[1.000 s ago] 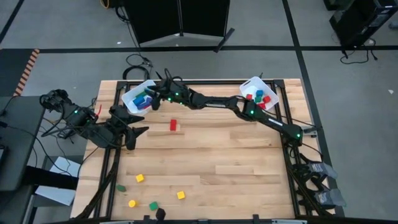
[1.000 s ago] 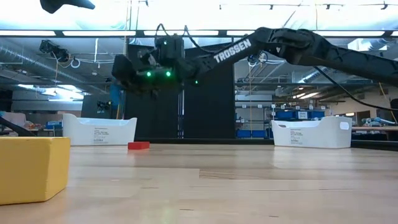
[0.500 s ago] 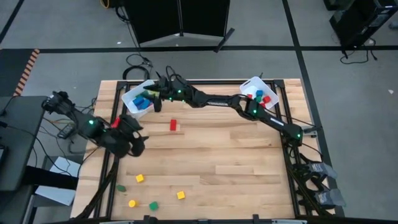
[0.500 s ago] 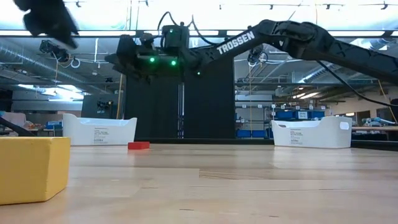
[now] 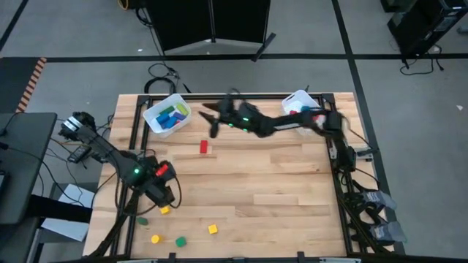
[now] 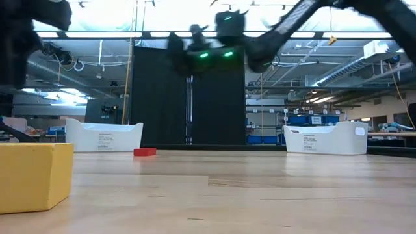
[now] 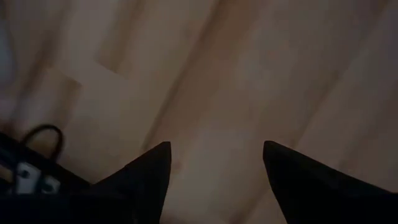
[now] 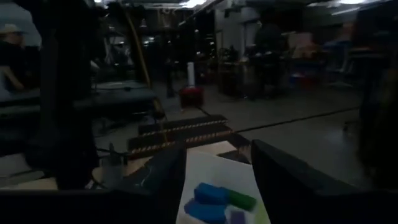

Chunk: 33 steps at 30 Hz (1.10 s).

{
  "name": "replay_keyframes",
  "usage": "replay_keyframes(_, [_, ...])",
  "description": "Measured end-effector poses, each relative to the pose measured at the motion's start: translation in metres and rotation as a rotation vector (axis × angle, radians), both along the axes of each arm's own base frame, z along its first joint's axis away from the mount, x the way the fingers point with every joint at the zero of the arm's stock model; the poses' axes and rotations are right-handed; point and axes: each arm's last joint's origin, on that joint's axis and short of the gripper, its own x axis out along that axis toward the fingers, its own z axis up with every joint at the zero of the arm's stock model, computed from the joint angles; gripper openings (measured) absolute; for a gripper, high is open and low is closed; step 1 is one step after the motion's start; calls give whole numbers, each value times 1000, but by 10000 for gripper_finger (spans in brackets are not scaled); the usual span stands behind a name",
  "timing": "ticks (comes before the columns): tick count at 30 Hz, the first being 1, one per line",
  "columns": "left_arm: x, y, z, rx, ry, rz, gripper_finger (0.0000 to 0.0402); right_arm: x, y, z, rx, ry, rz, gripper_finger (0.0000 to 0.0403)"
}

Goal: Sort blocks by size
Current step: Put the small yellow block into the right white bin

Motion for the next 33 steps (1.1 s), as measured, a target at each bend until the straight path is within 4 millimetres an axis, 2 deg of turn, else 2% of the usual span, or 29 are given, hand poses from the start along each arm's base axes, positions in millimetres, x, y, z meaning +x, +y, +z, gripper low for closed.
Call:
replay_keyframes(3, [3, -9, -4, -72, 22, -26, 275, -40, 18, 12, -19, -1, -35, 191])
replay_keyframes(7, [10, -23, -12, -163, 33, -51, 299, -82, 44, 8, -39, 66, -81, 193])
replay_keyframes(13, [11, -35, -27, -127, 104, -9, 331, -131, 77, 9, -102, 85, -147, 193])
replay_keyframes(16, [9, -42, -32, -121, 111, 13, 334, -154, 88, 4, -120, 99, -173, 192])
replay_keyframes(19, [5, -49, -33, -129, 102, 27, 334, -177, 93, 5, -114, 39, -193, 193])
replay_keyframes(25, [-3, -60, -33, -162, 87, 54, 334, -204, 96, 1, -86, -2, -193, 193])
replay_keyframes(29, [-4, -60, -36, -160, 78, 71, 334, -206, 100, 0, -89, 5, -179, 192])
replay_keyframes(33, [-7, -61, -52, -198, 59, 56, 335, -206, 103, 2, -98, -17, -169, 193])
